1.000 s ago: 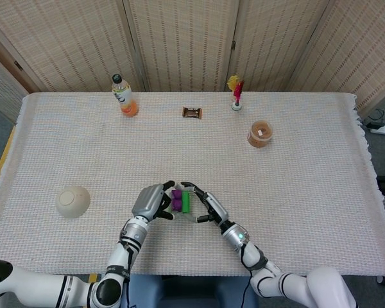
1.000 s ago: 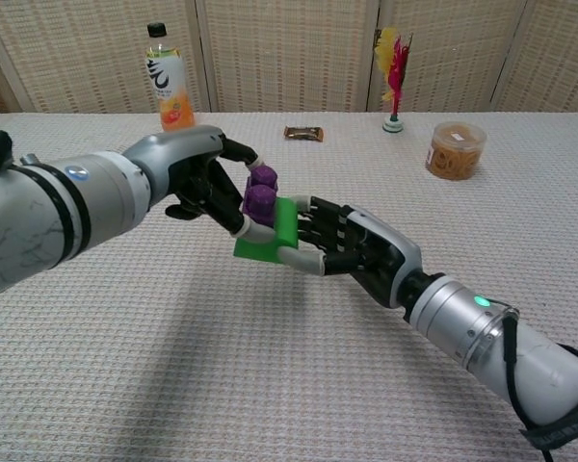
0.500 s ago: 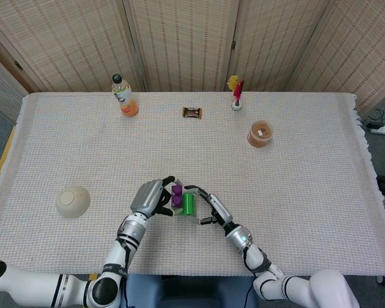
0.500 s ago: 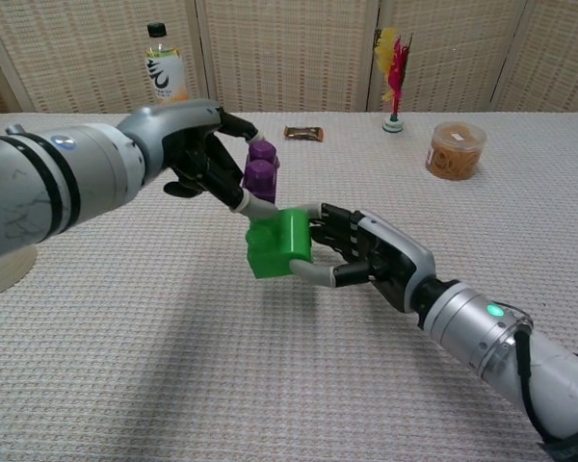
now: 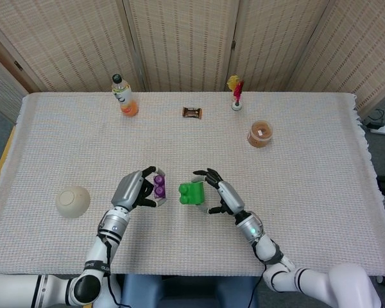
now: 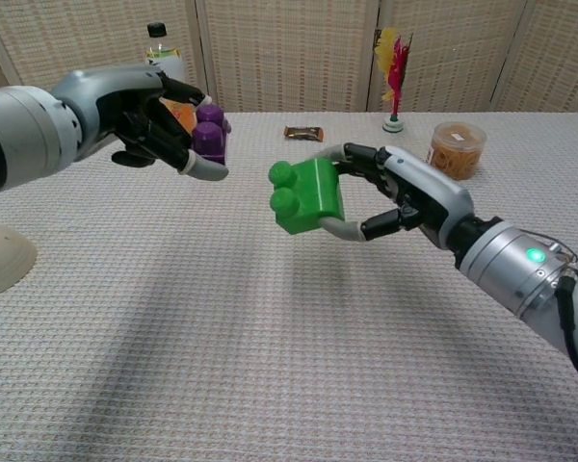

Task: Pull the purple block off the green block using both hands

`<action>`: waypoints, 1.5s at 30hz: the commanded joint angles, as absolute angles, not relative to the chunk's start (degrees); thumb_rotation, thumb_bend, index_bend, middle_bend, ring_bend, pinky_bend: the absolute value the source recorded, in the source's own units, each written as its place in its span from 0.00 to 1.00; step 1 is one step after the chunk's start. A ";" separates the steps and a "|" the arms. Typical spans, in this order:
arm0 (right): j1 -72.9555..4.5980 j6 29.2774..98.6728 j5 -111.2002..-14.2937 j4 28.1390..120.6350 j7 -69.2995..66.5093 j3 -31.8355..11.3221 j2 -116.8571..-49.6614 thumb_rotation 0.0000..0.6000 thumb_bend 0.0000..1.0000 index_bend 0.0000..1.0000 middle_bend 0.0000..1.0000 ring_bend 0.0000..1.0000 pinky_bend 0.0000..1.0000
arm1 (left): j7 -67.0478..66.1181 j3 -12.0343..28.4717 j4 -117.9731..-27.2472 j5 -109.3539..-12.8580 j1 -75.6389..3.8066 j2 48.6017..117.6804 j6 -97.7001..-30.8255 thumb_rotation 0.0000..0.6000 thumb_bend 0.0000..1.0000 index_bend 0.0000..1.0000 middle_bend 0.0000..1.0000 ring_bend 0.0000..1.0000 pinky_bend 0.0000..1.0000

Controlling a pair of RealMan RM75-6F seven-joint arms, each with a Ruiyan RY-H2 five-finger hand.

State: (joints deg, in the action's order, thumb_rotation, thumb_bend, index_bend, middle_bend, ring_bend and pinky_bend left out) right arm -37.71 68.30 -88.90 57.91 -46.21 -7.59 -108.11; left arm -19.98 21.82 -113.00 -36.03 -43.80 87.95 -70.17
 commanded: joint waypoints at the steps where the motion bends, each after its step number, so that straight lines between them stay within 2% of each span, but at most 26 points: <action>1: -37.35 68.79 -88.49 65.28 -35.85 -8.77 -100.22 1.00 0.36 0.69 0.19 0.14 0.00 | -16.49 20.98 -111.10 -35.94 -42.25 86.51 -67.10 1.00 0.26 0.57 1.00 1.00 1.00; 8: -36.92 65.88 -87.20 72.32 -22.81 -8.03 -92.14 1.00 0.36 0.69 0.20 0.14 0.00 | -10.00 17.22 -104.88 -38.68 -39.85 87.22 -61.65 1.00 0.26 0.54 1.00 1.00 1.00; 12: -36.21 64.74 -85.98 74.85 -17.58 -7.44 -89.04 1.00 0.36 0.69 0.20 0.15 0.00 | -2.95 16.03 -99.47 -44.14 -38.15 88.62 -57.70 1.00 0.25 0.54 1.00 1.00 1.00; 17: -35.29 62.20 -82.50 74.03 -16.50 -7.22 -88.76 1.00 0.36 0.69 0.20 0.16 0.00 | 4.93 14.53 -91.73 -51.62 -36.96 90.98 -53.71 1.00 0.25 0.55 1.00 1.00 1.00; 22: -35.28 60.78 -81.92 72.28 -14.67 -6.53 -89.59 1.00 0.36 0.69 0.20 0.16 0.00 | 7.71 13.46 -86.33 -55.73 -36.95 92.58 -51.92 1.00 0.25 0.52 1.00 1.00 1.00; 25: -35.25 60.20 -81.64 70.99 -14.11 -6.30 -90.44 1.00 0.36 0.69 0.20 0.16 0.00 | 14.69 13.88 -84.41 -58.37 -36.31 92.76 -49.03 1.00 0.25 0.50 1.00 1.00 1.00; 29: -35.47 59.54 -81.64 69.84 -13.94 -6.19 -91.28 1.00 0.36 0.69 0.20 0.16 0.00 | 19.86 13.71 -79.65 -63.25 -36.13 94.20 -48.46 1.00 0.26 0.49 1.00 1.00 1.00; 32: -35.49 59.44 -81.67 70.10 -14.90 -6.37 -91.39 1.00 0.36 0.68 0.20 0.15 0.00 | 23.16 13.10 -78.49 -66.07 -36.64 93.59 -46.08 1.00 0.25 0.40 1.00 1.00 1.00; 33: -35.62 58.96 -81.58 70.49 -15.66 -6.46 -91.17 1.00 0.36 0.68 0.20 0.15 0.00 | 24.04 12.86 -77.81 -67.29 -36.91 93.34 -45.48 1.00 0.25 0.32 1.00 1.00 1.00; 35: -35.93 58.18 -81.64 71.09 -16.83 -6.55 -90.56 1.00 0.36 0.60 0.16 0.14 0.00 | 24.84 12.37 -76.28 -68.88 -37.31 93.33 -44.87 1.00 0.23 0.19 1.00 1.00 1.00; 37: -36.10 57.90 -81.85 71.31 -17.44 -6.58 -90.24 1.00 0.36 0.45 0.11 0.11 0.00 | 25.43 12.17 -75.22 -69.39 -37.61 93.40 -44.22 1.00 0.20 0.11 1.00 1.00 1.00; 42: -36.55 56.46 -82.13 72.27 -18.44 -6.27 -88.84 1.00 0.36 0.15 0.03 0.06 0.00 | 24.57 11.65 -73.23 -70.07 -38.30 93.84 -43.68 1.00 0.17 0.03 1.00 1.00 1.00; 45: -36.82 55.66 -82.28 72.87 -18.49 -6.09 -87.76 1.00 0.36 0.04 0.01 0.04 0.00 | 23.08 11.66 -72.98 -71.15 -38.28 94.14 -45.70 1.00 0.16 0.02 1.00 1.00 1.00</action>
